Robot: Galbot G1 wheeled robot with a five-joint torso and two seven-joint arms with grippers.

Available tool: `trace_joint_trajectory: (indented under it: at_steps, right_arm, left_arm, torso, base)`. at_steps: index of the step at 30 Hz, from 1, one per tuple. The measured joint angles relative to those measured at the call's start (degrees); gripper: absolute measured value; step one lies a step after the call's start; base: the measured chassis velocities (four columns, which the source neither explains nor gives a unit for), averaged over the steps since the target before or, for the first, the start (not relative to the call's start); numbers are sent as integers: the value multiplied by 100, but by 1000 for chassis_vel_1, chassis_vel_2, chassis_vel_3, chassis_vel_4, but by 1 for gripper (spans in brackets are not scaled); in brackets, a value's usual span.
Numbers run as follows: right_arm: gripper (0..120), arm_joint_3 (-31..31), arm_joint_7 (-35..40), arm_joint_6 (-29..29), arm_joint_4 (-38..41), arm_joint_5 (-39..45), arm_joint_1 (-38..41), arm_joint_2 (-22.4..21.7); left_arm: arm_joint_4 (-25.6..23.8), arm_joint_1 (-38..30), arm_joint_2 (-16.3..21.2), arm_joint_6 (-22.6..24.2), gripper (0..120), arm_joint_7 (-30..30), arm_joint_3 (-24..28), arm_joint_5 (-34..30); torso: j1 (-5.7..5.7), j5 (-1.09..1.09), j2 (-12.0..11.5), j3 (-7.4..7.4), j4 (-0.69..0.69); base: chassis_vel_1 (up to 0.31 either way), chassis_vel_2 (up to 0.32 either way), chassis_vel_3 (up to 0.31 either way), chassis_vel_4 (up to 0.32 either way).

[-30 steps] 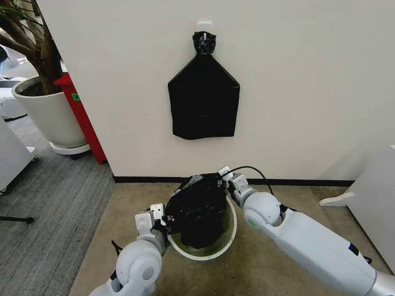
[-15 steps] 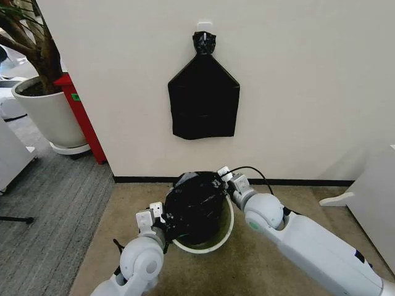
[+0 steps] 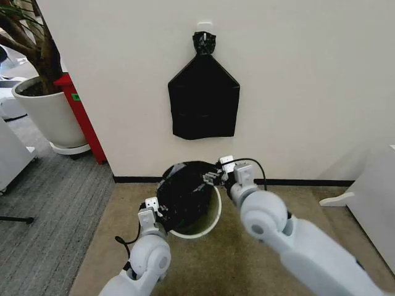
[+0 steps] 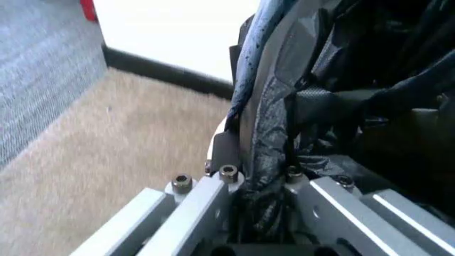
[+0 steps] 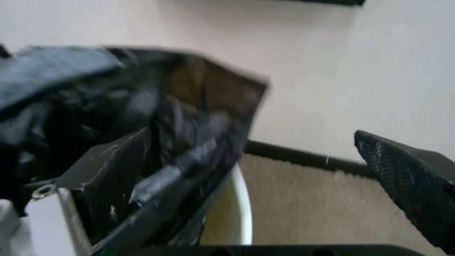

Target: Place the garbage bag over the trash bin.

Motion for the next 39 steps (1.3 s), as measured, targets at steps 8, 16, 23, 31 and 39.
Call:
trace_joint_trajectory:
  at_steps: [8, 16, 23, 31, 39]
  right_arm:
    - [100, -173, 706, 325, -395, 700, 391, 639]
    - [100, -624, 1564, 303, -722, 841, 799, 1270]
    - [100, -877, 1443, 238, -1095, 281, 737, 1329]
    - [100, -745, 1070, 244, -1294, -191, 456, 1142]
    - [100, -481, 807, 238, -1088, -375, 198, 733]
  left_arm:
    - [336, 38, -140, -1070, 0, 78, 79, 817]
    - [734, -55, -347, -1574, 0, 61, 107, 1788]
    - [730, -39, -386, -1733, 0, 55, 48, 2040]
    - [476, 131, -402, -1797, 0, 38, -36, 2018]
    - [353, 157, -434, -1707, 0, -96, -110, 1442]
  torso:
    - [0, -1, 0, 0, 1]
    - [0, -1, 0, 1, 1]
    - [0, 0, 0, 1, 1]
    - [0, 0, 0, 0, 0]
    - [0, 1, 0, 0, 0]
  base:
    - [0, 0, 0, 0]
    - [0, 0, 0, 0]
    - [0, 0, 0, 0]
    - [0, 0, 0, 0]
    - [0, 0, 0, 0]
